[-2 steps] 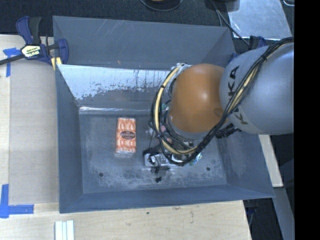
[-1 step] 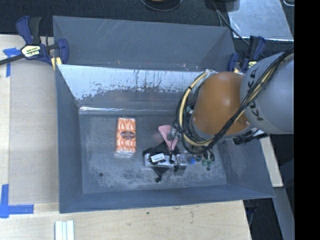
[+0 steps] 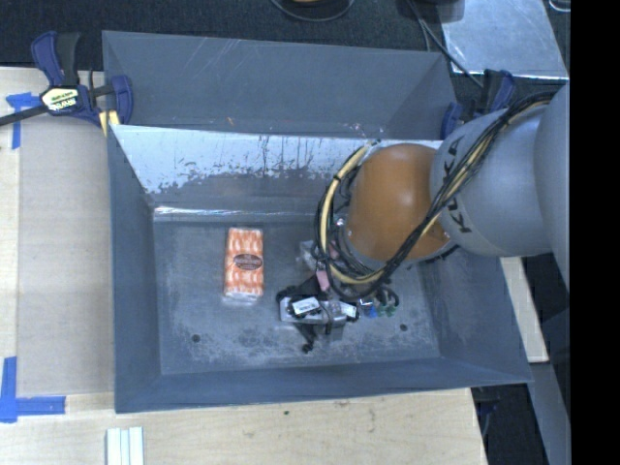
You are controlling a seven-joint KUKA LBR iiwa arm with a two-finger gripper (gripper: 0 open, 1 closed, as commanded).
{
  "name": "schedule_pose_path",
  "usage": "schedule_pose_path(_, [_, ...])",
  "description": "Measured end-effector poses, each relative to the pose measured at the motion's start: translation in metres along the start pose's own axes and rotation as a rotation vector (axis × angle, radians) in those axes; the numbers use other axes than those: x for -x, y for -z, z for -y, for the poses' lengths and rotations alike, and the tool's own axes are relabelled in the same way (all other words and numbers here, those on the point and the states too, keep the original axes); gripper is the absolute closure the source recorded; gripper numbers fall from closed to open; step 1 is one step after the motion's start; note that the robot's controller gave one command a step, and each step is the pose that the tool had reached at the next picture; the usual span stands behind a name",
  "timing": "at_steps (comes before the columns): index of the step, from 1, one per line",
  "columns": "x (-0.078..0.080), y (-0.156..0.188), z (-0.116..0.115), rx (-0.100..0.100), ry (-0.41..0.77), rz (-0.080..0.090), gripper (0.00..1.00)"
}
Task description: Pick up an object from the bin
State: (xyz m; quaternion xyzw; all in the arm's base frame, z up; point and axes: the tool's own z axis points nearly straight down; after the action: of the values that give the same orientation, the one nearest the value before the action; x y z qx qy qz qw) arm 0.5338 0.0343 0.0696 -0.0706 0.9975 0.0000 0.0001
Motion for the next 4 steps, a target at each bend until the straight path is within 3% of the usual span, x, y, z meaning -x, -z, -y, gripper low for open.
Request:
schedule_pose_path(1, [0.015,0.001,-0.001,0.000,-0.226,0.007,1.00])
schedule_pose_path(3, [0.012,0.001,0.011,0.001,-0.214,0.010,1.00])
schedule_pose_path(4, [0.028,0.001,0.006,0.000,-0.210,0.011,1.00])
